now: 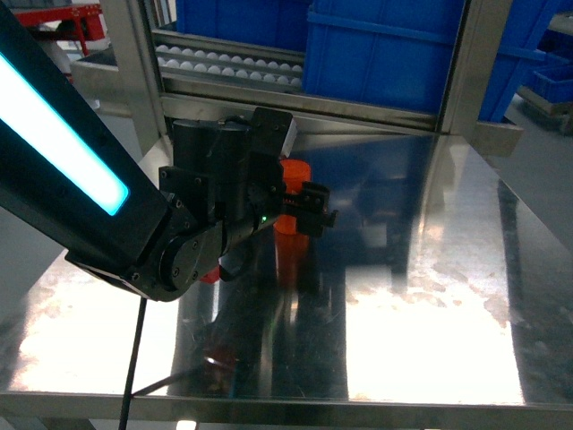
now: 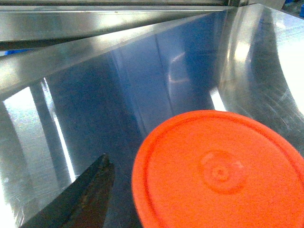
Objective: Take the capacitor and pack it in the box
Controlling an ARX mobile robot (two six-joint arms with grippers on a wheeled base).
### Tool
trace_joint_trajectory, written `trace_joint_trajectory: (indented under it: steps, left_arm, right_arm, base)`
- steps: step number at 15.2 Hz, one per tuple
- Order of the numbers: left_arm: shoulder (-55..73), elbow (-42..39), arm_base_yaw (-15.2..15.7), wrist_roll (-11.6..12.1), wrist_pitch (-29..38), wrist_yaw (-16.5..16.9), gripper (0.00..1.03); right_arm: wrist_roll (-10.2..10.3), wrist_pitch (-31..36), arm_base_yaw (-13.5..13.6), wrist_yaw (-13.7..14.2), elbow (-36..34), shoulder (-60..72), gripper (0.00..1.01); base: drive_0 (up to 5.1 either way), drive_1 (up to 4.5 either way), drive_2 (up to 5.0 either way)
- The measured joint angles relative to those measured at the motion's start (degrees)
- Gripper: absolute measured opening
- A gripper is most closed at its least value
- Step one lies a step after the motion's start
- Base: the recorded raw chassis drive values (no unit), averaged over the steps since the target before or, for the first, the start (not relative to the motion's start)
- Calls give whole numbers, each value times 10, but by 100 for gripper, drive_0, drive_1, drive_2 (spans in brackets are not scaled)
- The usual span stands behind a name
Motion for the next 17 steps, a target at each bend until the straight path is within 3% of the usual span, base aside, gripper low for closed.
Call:
trace_joint_trajectory:
  steps: [2,3,5,8,10,11,12,14,17]
  left_arm:
    - [0,0,0,1,-14,-4,50]
    - [-4,-2,0,-1,-16,-7,44]
    - [-44,-48,0,-17,0,-11,44]
    - [-216,-190,12,-40,75,-30,44]
    - [-384,-350,40,-33,123,-78,44]
    - [-475,-444,48,-29,108,-111,44]
    - [-580,-534,31,-17,90,-152,44]
    - [-714,-613,8,-12,37,-203,44]
    - [-862,-667,4,-17,-73,-247,44]
  right_arm:
    - [0,0,0,0,0,0,98]
    - [0,0,0,0,0,0,98]
    - [0,0,0,0,0,0,98]
    - [0,0,0,0,0,0,98]
    - [0,0,0,0,0,0,98]
    - [0,0,0,0,0,0,98]
    - [0,0,0,0,0,0,98]
    - [0,0,0,0,0,0,98]
    - [0,0,0,0,0,0,98]
  base:
    - [0,0,0]
    - [0,0,0]
    - [0,0,0]
    - [0,0,0]
    - [0,0,0]
    - [0,0,0]
    - [0,0,0]
    - [0,0,0]
    - [0,0,0]
